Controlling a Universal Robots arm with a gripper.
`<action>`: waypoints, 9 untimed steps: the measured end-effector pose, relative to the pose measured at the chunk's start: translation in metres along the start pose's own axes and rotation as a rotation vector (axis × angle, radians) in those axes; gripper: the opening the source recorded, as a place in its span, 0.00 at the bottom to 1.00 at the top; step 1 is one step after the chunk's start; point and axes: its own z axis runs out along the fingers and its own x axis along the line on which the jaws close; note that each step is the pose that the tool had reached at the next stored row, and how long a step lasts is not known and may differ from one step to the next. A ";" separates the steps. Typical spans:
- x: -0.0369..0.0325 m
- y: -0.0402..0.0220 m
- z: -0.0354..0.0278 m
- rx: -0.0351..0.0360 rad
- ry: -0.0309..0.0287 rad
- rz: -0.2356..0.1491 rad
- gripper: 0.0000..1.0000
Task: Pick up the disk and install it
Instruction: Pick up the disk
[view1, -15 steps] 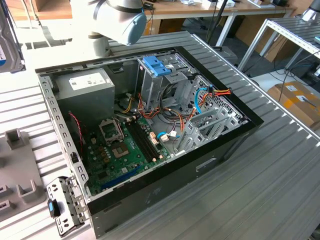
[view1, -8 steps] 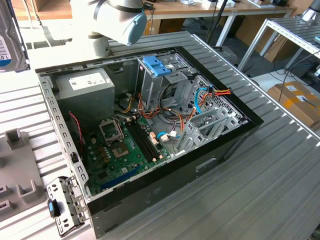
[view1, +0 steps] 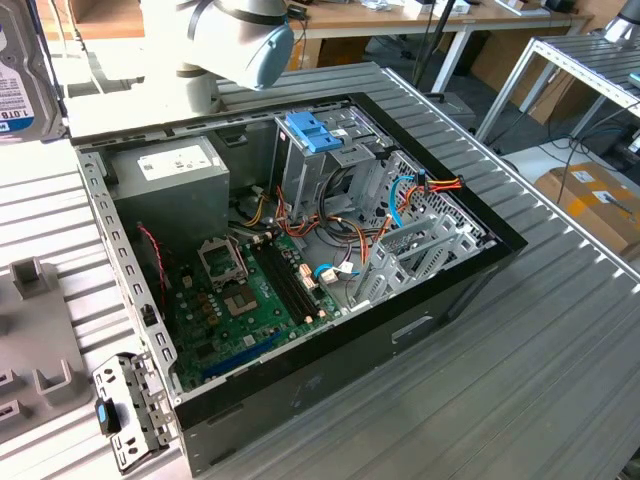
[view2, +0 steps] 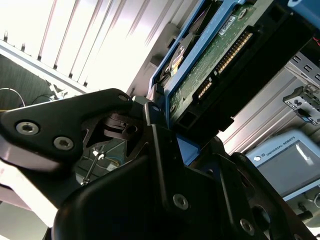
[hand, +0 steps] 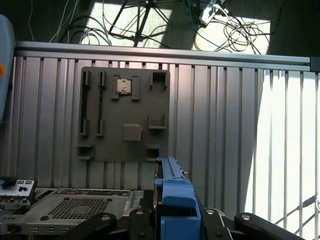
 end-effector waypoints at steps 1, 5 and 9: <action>0.0000 -0.0008 0.0000 0.0000 0.0000 0.000 0.37; 0.0002 -0.0052 -0.0003 0.0000 0.0000 0.000 0.37; 0.0003 -0.0092 -0.0006 0.0000 0.0000 0.000 0.37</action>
